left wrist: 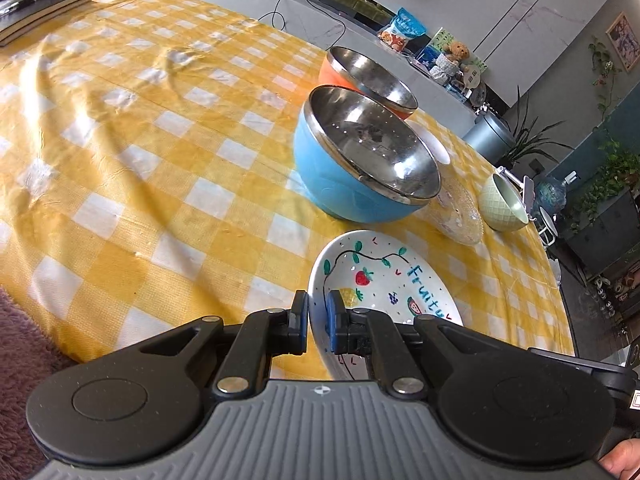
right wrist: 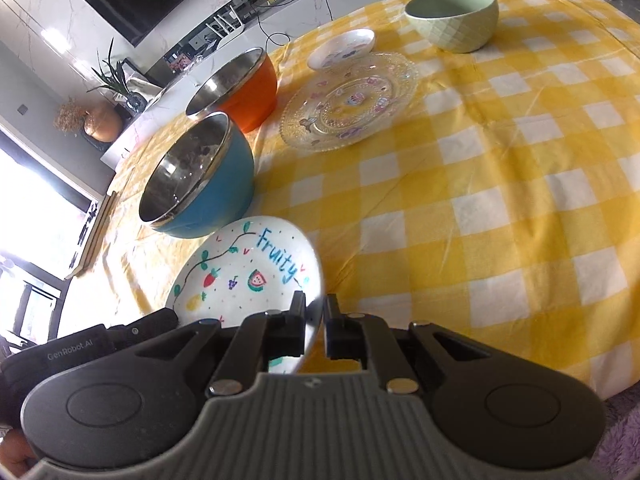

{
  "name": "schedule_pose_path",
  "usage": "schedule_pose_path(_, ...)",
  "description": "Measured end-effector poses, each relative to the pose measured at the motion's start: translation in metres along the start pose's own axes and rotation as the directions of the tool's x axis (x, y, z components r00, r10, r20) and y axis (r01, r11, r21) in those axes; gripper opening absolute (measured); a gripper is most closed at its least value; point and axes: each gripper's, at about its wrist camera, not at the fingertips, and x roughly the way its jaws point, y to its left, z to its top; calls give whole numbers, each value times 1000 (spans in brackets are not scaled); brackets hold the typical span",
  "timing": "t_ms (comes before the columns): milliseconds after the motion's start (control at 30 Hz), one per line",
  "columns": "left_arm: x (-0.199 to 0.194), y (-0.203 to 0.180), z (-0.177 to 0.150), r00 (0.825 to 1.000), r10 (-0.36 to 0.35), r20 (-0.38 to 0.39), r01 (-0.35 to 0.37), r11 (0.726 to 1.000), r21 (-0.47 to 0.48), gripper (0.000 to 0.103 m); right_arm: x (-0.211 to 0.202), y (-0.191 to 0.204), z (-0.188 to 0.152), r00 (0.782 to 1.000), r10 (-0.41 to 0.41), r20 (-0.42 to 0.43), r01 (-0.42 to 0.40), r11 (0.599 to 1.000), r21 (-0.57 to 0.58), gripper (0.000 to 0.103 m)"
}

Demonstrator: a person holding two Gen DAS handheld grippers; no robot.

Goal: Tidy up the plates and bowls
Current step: 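Lift the 'Fruity' plate with both grippers and carry it beside the blue bowl, then lower the 'Fruity' plate onto the cloth and open both grippers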

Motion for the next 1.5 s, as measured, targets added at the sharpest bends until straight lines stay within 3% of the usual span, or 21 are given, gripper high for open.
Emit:
schedule_pose_path(400,9,0,-5,999,38,-26,-37,998,49,13,9,22,-7,993,-118,20,119,985,-125,8)
schedule_pose_path(633,9,-12,-8,997,82,-9,-80,985,151,16,10,43,-16,976,-203,73,215,939,-268,10)
schedule_pose_path(767,10,-19,-11,994,106,0,-104,975,195,19,12,51,-22,968,-231,98,250,912,-324,15)
schedule_pose_path(967,7,-19,-12,993,120,15,-121,972,200,19,10,48,-23,972,-212,105,234,924,-303,22)
schedule_pose_path(1033,3,-21,-11,991,129,34,-133,970,204,23,4,46,-23,973,-196,121,224,930,-292,30)
schedule_pose_path(1100,-4,-24,-10,989,131,61,-141,968,208,33,-4,43,-23,973,-179,145,215,933,-288,37)
schedule_pose_path(1200,-12,-32,-9,990,107,90,-124,968,217,45,-14,38,-20,972,-154,176,199,940,-277,43)
schedule_pose_path(1367,-15,-51,-7,996,17,82,-35,975,221,50,-30,29,-11,959,-157,238,221,936,-274,53)
schedule_pose_path(1500,-8,-75,-4,998,-31,63,15,970,242,51,-38,20,0,952,-153,264,227,933,-279,55)
